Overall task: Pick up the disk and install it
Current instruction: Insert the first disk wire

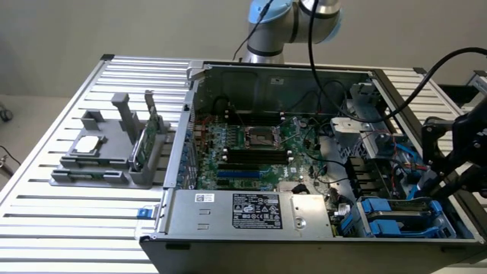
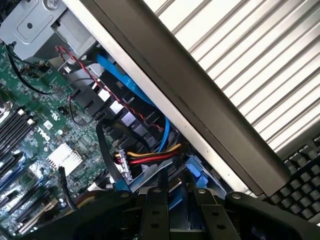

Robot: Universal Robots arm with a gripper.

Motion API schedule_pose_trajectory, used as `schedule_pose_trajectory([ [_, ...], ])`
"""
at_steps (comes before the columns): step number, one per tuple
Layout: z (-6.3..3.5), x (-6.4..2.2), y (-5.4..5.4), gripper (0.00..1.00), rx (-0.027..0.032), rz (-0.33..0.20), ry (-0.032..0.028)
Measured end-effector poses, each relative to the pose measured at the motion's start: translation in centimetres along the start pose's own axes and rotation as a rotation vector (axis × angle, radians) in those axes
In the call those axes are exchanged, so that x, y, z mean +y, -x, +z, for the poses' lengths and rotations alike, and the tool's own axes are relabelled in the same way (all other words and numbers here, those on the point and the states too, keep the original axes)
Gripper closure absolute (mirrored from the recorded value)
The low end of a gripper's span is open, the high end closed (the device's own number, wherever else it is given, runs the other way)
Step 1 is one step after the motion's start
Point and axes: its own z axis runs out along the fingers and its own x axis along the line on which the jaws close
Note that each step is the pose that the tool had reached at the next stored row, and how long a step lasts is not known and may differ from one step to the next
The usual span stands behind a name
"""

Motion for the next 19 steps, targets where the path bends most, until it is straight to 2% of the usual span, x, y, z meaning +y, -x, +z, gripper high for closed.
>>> schedule_pose_trajectory([
  [4, 0.00, 0.02, 0.19, 0.75, 0.0137, 0.008, 0.0146],
  [8, -0.02, 0.01, 0.38, 0.75, 0.0224, 0.019, 0.0246],
  [16, 0.05, -0.32, 0.83, 0.75, 0.0269, 0.048, 0.0291],
  [19, 0.22, -0.35, 0.90, 0.75, 0.0310, 0.068, 0.0332],
])
